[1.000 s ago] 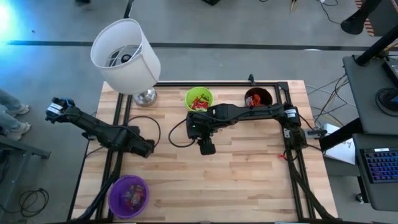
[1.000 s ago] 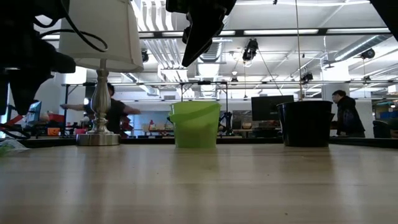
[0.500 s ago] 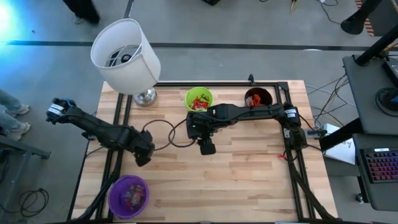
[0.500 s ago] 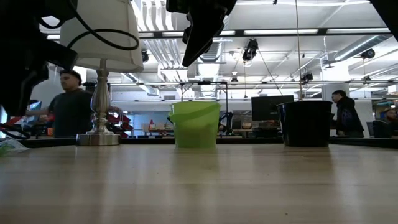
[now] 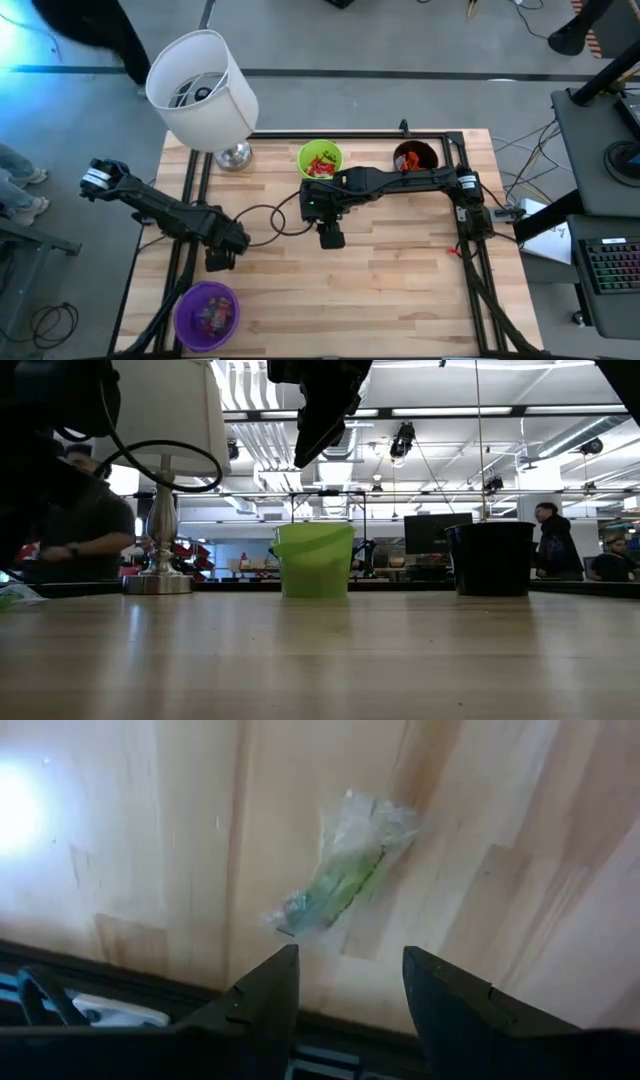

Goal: Sort candy
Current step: Put the green gummy candy into the violet bucket

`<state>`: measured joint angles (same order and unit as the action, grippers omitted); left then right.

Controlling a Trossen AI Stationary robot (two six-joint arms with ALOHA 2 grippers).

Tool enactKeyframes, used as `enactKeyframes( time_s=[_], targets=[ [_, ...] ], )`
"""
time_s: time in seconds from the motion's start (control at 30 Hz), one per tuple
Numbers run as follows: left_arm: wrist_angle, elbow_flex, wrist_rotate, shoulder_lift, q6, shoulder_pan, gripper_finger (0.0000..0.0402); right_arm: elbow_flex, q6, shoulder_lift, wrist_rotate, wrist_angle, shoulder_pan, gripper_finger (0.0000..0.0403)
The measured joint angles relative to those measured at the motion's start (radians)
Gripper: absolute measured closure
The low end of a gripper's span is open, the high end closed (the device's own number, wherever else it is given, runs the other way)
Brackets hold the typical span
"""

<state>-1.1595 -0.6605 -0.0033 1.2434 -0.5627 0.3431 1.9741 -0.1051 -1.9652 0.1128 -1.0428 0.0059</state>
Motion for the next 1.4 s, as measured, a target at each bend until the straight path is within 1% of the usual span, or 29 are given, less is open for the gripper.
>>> enactKeyframes(
  time_s=[0.1, 0.33, 0.4, 0.47, 0.53, 0.57, 0.7, 0.87, 1.03, 1.23, 1.4],
  targets=[
    [0.001, 0.0, 0.003, 0.001, 0.038, 0.0, 0.0239, 0.0, 0.0, 0.0, 0.0, 0.0, 0.0, 0.0241],
    [0.006, -0.005, -0.003, 0.0, 0.066, 0.0, 0.0239, 0.0, 0.0, 0.0, 0.0, 0.003, 0.0, 0.0241],
    [0.006, -0.006, -0.044, 0.0, 0.082, 0.0, 0.0239, 0.0, 0.0, 0.0, 0.0, 0.004, 0.0, 0.0241],
    [0.006, -0.006, -0.12, 0.0, 0.085, 0.0, 0.0239, 0.0, 0.0, 0.0, 0.0, 0.004, 0.0, 0.0241],
    [0.006, -0.006, -0.157, 0.0, 0.09, -0.007, 0.0239, 0.0, 0.0, 0.0, 0.0, 0.004, 0.0, 0.0241],
    [0.006, -0.006, -0.155, 0.0, 0.097, -0.012, 0.0239, 0.0, -0.001, 0.0, 0.0, 0.003, 0.0, 0.0241],
    [0.006, -0.005, -0.078, 0.0, 0.144, -0.032, 0.0239, 0.0, -0.011, 0.0, 0.0, 0.003, 0.0, 0.0241],
    [0.009, -0.005, -0.081, -0.001, 0.186, -0.049, 0.0239, 0.0, -0.026, 0.0, 0.0, 0.003, 0.0, 0.0241],
    [0.019, -0.005, -0.058, -0.001, 0.214, -0.071, 0.0239, 0.0, -0.028, 0.0, 0.0, 0.003, 0.0, 0.0241],
    [0.08, -0.005, -0.031, 0.0, 0.225, -0.083, 0.0239, 0.0, -0.03, 0.0, 0.0, 0.003, 0.0, 0.0241],
    [0.082, -0.005, -0.03, 0.027, 0.208, -0.084, 0.0239, 0.0, -0.03, 0.0, 0.0, 0.001, 0.0, 0.0241]
  ],
)
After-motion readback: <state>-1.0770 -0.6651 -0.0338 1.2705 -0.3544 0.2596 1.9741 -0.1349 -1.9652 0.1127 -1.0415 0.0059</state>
